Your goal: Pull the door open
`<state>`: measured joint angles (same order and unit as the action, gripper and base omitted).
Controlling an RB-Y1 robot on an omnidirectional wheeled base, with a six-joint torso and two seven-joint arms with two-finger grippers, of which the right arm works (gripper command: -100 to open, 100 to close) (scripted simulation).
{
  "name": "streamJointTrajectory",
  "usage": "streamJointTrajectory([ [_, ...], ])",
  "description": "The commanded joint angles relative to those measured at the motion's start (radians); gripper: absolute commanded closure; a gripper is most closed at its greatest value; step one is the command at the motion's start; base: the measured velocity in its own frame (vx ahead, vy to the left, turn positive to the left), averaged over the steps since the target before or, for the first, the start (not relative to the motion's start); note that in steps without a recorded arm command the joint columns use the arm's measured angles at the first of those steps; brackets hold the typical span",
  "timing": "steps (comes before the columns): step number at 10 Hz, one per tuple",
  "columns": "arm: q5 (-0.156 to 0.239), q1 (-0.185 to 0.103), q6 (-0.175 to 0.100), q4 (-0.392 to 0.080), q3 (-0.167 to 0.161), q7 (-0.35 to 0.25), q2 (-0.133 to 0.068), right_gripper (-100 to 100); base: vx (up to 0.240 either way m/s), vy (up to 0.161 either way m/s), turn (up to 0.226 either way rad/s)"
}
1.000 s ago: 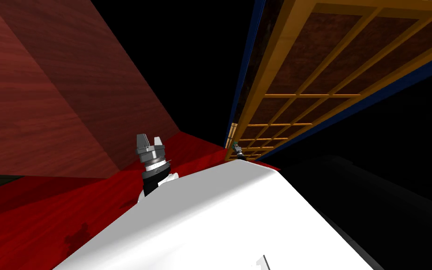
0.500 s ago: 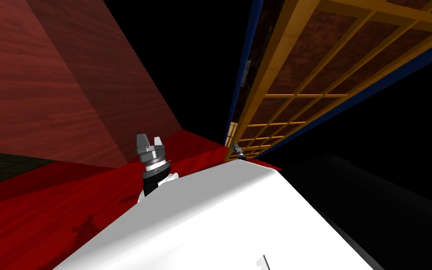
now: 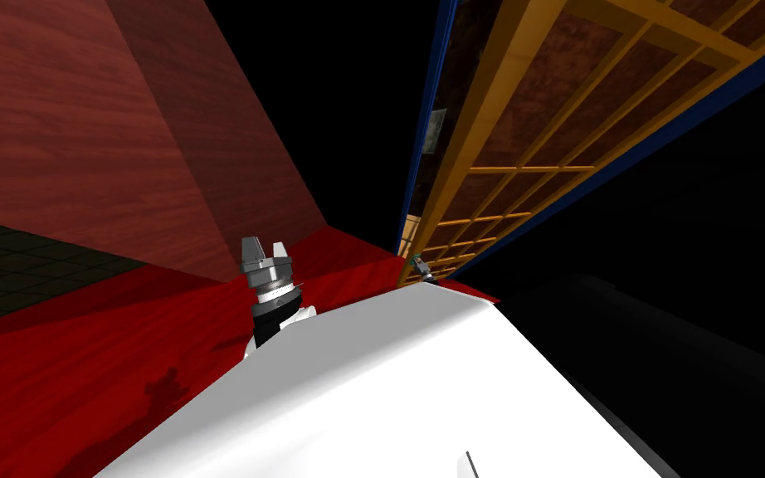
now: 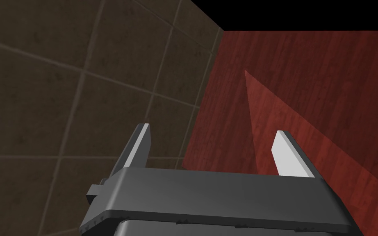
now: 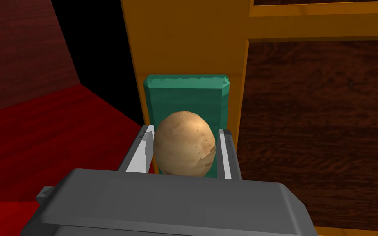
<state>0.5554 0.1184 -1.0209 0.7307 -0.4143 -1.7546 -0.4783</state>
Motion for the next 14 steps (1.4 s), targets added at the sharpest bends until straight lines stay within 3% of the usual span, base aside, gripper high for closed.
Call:
streamJointTrajectory([
  [1, 0.000, 0.000, 0.000, 0.000, 0.000, 0.000, 0.000, 100, -0.102, -0.028, 0.025],
  [8, -0.032, 0.035, -0.100, -0.029, -0.068, -0.074, -0.054, 100, -0.209, -0.051, 0.130],
  [10, -0.037, 0.041, -0.119, -0.035, -0.081, -0.088, -0.065, 100, -0.180, -0.036, 0.074],
  [11, -0.035, 0.040, -0.108, -0.031, -0.076, -0.081, -0.063, 100, -0.082, -0.025, 0.020],
  [14, -0.042, 0.043, -0.136, -0.052, -0.091, -0.099, -0.070, 100, -0.167, -0.052, 0.133],
])
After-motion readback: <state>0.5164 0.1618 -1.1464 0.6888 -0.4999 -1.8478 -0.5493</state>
